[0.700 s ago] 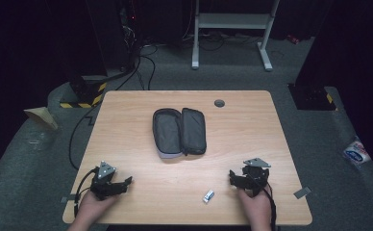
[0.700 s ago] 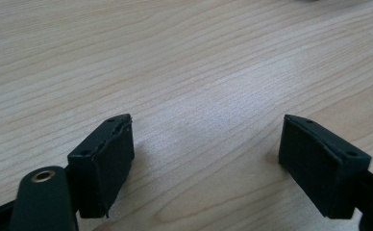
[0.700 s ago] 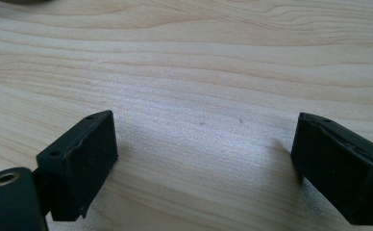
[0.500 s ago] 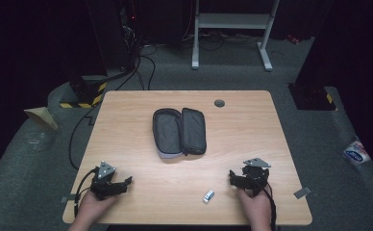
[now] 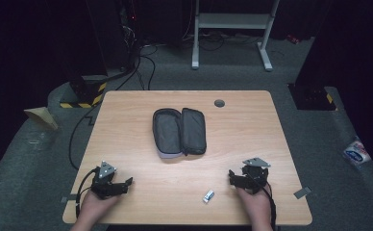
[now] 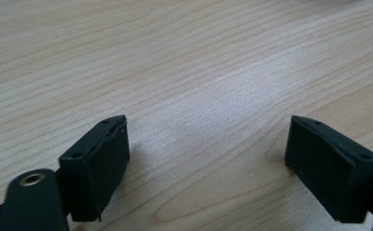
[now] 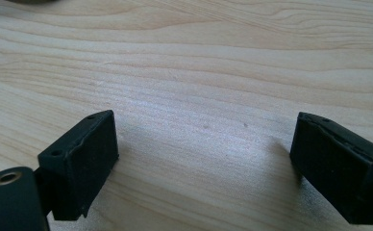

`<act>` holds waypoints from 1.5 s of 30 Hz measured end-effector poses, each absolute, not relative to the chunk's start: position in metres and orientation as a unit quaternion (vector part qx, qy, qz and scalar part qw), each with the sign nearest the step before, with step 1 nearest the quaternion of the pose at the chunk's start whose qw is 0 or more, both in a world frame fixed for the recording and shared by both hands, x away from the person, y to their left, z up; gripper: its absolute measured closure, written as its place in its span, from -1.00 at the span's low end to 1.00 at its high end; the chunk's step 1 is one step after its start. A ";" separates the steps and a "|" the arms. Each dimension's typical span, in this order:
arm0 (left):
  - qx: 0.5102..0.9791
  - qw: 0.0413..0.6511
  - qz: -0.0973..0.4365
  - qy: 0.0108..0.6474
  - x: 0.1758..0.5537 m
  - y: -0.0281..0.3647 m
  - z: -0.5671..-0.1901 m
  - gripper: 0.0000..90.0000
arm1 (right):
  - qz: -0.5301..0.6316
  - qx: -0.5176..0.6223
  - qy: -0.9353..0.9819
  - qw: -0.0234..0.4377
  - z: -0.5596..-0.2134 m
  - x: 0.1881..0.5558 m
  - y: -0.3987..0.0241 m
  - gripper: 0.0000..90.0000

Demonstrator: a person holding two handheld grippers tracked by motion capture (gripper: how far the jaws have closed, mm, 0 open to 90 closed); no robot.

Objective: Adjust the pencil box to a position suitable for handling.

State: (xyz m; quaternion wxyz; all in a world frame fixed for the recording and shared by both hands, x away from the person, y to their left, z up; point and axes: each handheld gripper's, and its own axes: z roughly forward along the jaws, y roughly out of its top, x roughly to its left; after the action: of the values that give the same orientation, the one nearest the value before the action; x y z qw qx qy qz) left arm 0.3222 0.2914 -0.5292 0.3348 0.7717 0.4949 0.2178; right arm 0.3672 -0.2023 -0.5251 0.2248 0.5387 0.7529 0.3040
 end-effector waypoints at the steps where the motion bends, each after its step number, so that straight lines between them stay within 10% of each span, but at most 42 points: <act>1: 0.773 0.334 0.217 0.494 0.323 0.291 -0.529 -0.68 | 0.304 0.539 0.753 0.225 -0.525 0.367 -0.202 -0.80; 45: 0.786 0.386 0.197 0.441 0.343 0.247 -0.505 -0.69 | 0.308 0.533 0.754 0.229 -0.525 0.359 -0.200 -0.70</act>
State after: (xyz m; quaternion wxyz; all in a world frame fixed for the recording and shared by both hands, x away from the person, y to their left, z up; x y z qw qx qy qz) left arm 0.3427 0.2470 -0.5055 0.3860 0.7861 0.4405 0.1973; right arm 0.3590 -0.2002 -0.5248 0.2287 0.5332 0.7541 0.3079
